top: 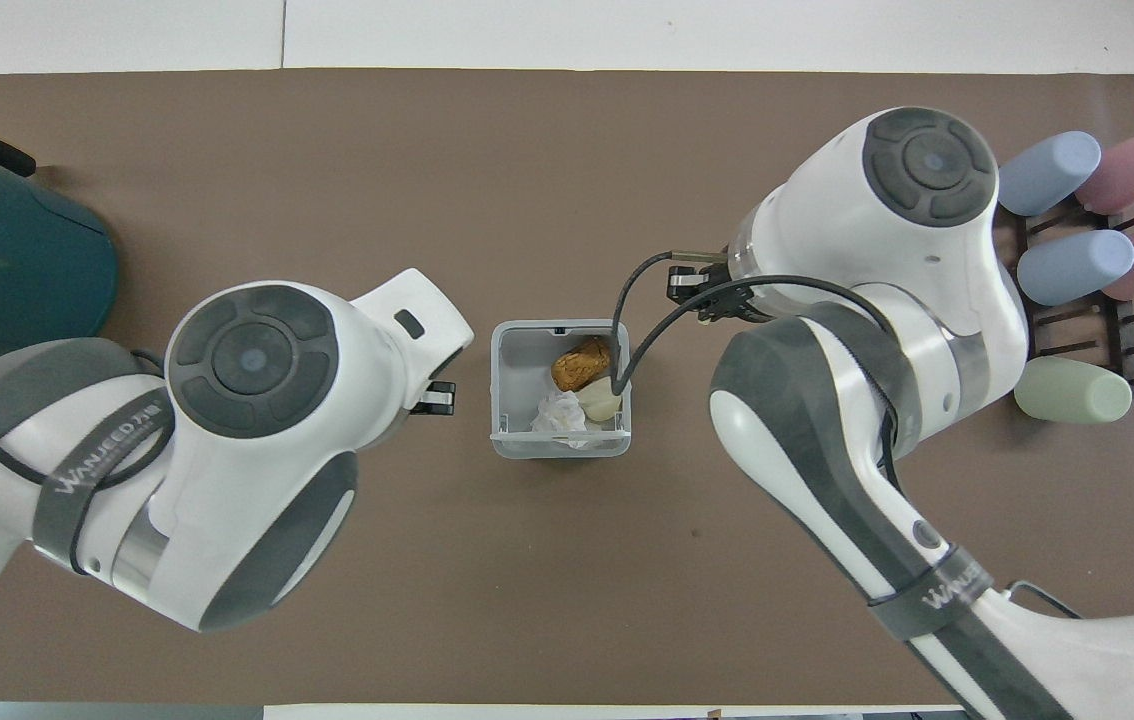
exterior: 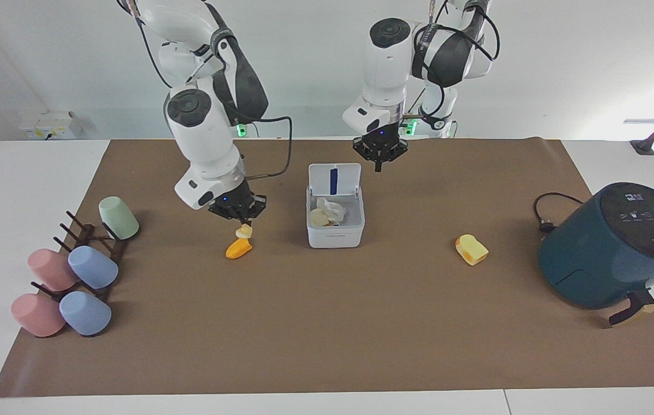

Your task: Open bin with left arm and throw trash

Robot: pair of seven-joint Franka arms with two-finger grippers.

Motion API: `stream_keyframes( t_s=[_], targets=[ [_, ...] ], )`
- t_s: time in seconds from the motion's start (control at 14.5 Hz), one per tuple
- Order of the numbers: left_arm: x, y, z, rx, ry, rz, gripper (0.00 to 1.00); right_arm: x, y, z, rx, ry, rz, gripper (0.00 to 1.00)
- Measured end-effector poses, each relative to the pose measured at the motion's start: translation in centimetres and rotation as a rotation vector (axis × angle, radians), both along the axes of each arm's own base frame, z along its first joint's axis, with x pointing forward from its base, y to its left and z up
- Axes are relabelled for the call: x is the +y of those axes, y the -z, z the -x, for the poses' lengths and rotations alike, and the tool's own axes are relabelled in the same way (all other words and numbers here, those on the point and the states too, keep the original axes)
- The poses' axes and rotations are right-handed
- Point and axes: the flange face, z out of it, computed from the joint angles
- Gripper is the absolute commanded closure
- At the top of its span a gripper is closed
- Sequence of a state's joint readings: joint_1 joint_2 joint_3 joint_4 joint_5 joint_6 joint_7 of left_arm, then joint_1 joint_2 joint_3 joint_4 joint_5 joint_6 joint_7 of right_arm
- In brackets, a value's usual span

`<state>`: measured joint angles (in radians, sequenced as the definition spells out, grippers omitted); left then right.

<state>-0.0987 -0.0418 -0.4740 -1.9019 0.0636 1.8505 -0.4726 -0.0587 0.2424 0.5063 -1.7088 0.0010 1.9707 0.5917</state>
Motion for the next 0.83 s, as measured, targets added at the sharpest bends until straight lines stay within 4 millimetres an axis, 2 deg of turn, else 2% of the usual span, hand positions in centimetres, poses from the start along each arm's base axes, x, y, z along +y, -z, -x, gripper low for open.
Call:
stream_keyframes(
  t_s=[0.21, 0.48, 0.55, 0.69, 0.76, 0.83],
  targets=[
    [5.4, -0.1, -3.2, -0.009, -0.109, 0.013, 0.0, 5.9, -0.4, 2.2, -0.011, 0.081, -0.057, 1.0],
    [11.7, 0.2, -6.8, -0.055, -0.178, 0.045, 0.0, 11.1, 0.1, 4.2, -0.052, 0.173, -0.157, 1.0],
    [12.9, 0.8, -7.6, -0.059, -0.189, 0.049, 0.0, 11.9, 0.7, 4.8, -0.057, 0.187, -0.175, 0.86],
    [15.0, 2.7, -9.1, -0.06, -0.223, 0.057, 0.0, 12.9, 2.0, 5.9, -0.052, 0.21, -0.188, 0.41],
    [16.0, 4.1, -9.8, -0.056, -0.239, 0.059, 0.0, 13.2, 2.4, 6.3, -0.045, 0.225, -0.189, 0.29],
    [16.6, 5.5, -10.4, -0.051, -0.25, 0.061, 0.0, 13.4, 2.4, 6.5, -0.039, 0.246, -0.191, 0.09]
  ],
)
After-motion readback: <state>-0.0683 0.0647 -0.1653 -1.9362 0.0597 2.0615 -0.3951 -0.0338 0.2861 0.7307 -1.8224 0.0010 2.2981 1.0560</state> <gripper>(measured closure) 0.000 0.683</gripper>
